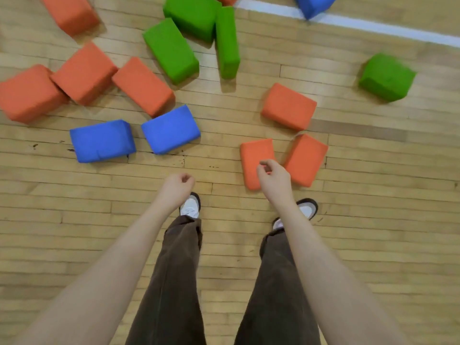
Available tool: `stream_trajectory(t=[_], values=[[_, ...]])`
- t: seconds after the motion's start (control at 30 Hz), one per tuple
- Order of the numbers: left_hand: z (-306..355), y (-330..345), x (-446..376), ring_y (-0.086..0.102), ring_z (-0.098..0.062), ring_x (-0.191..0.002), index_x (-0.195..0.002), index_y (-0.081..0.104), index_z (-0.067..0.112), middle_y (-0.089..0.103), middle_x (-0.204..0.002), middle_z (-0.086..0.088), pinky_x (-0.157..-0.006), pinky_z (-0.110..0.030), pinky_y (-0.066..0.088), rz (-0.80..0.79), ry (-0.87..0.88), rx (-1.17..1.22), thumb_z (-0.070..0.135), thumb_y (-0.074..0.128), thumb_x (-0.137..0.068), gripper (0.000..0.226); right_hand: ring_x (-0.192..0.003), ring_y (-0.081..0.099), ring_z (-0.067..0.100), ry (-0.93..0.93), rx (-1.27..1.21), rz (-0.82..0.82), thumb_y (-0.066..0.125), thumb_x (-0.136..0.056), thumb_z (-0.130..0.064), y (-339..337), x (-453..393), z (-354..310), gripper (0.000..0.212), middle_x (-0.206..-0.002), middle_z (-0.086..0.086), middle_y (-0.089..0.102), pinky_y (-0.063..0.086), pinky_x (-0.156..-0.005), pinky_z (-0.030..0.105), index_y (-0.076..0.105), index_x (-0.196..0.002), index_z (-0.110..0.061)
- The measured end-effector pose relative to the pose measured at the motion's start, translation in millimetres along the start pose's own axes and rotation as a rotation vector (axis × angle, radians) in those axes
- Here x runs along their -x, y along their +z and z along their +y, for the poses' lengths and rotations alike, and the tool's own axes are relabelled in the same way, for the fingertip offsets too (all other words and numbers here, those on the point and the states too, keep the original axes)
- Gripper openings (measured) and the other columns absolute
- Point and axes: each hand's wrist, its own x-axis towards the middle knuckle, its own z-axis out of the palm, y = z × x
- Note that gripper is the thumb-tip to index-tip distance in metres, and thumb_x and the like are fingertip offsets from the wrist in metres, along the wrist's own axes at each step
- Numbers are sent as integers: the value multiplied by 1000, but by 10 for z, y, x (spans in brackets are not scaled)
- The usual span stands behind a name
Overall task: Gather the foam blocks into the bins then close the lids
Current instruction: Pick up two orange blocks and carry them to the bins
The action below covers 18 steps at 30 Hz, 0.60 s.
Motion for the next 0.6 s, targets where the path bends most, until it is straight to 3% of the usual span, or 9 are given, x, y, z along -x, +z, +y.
stream_trajectory(t=[0.23, 0.3, 0.4, 0.53, 0.6], values=[[394, 1808, -1857, 56, -23, -93, -132, 50, 10, 55, -125, -10, -73, -22, 41, -73, 76, -1, 22, 45, -97, 37, -115, 51, 25, 20, 162, -36, 52, -92, -31, 408, -1934, 1588, 41, -123, 9, 54, 42, -89, 36, 52, -130, -16], [337, 2299, -2339, 55, -27, -107, -136, 44, 11, 51, -130, -14, -87, -29, 44, -74, 100, -39, 27, 47, -96, 44, -119, 47, 28, 17, 206, -54, 53, -91, -33, 545, -2365, 2038, 48, -128, 11, 50, 42, -93, 39, 46, -135, -16], [217, 2869, -2925, 37, -31, -130, -143, 32, 14, 38, -142, -16, -106, -42, 34, -13, 135, -213, 37, 47, -94, 57, -124, 42, 32, -11, 292, -55, 55, -89, -38, 766, -2838, 2571, 60, -135, 12, 43, 41, -95, 42, 36, -142, -17], [102, 3352, -3388, 27, -35, -135, -149, 14, 16, 20, -151, -18, -108, -44, 26, 83, 170, -434, 45, 46, -92, 72, -129, 35, 34, -34, 419, -52, 56, -89, -44, 1096, -3230, 3071, 77, -145, 13, 32, 34, -100, 43, 20, -148, -10], [67, 3517, -3481, 28, -36, -135, -149, 9, 14, 13, -152, -20, -108, -44, 27, 142, 206, -448, 46, 47, -92, 76, -130, 35, 34, -45, 435, -65, 54, -89, -47, 1231, -3358, 3207, 78, -146, 14, 33, 32, -102, 43, 20, -147, -7]])
